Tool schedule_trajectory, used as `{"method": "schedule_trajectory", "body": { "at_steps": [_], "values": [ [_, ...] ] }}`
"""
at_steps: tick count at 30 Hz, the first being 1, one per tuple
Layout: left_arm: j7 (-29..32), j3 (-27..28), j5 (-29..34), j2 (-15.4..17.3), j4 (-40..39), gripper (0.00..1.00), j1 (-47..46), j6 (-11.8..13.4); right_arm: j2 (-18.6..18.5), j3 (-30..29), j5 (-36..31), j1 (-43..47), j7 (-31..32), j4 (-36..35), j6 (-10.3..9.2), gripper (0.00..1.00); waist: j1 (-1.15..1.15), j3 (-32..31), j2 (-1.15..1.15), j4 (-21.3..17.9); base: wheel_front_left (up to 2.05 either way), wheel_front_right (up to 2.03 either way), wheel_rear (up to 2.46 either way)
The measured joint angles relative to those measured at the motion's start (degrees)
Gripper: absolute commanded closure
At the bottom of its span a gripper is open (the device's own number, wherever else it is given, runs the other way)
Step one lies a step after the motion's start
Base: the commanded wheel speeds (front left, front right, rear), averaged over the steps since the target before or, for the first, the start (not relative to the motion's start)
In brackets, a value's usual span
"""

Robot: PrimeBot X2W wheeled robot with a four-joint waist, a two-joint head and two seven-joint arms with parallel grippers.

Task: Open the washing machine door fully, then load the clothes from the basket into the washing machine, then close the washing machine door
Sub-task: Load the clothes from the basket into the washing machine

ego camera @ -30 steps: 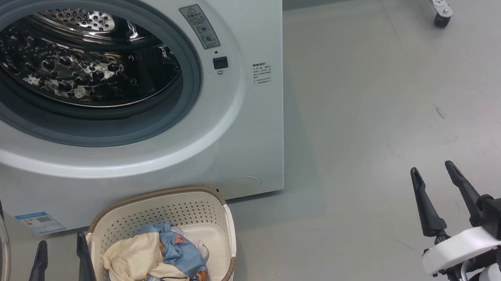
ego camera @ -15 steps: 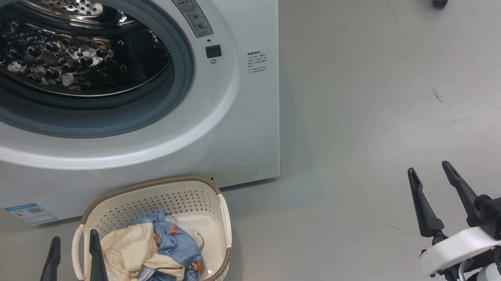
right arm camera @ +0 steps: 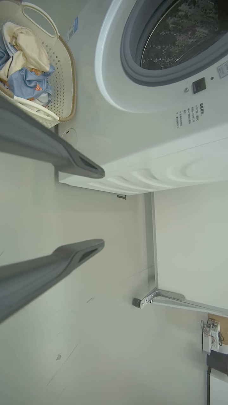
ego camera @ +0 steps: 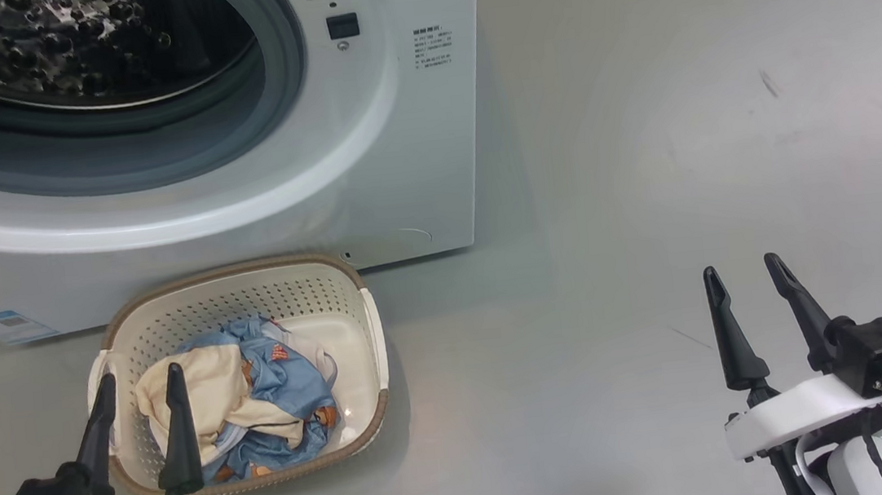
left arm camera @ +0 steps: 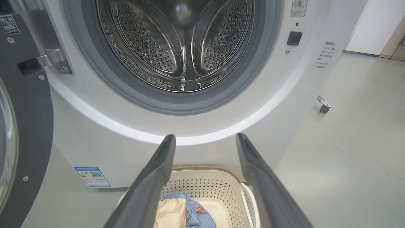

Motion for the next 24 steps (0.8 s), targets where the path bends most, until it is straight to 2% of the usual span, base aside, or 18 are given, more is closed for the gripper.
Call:
{"method": "schedule_trajectory", "body": {
  "at_steps": [10, 24],
  "values": [
    [0.0, 0.0, 0.0, 0.9, 2.1, 0.0, -5.9, 0.0, 0.0, 1.0, 1.0, -3.4, 0.0, -1.0, -0.03, 0.0, 0.0, 7.5, 0.0, -1.3, 0.0, 0.0, 0.0],
    [0.0, 0.8, 0.1, 4.1, 12.0, 0.0, -16.9, -0.1, -0.1, 2.7, 1.8, -8.5, 0.0, -2.7, -0.09, 0.0, 0.01, 18.8, 0.0, -4.0, 0.0, 0.0, 0.0]
  ]
}}
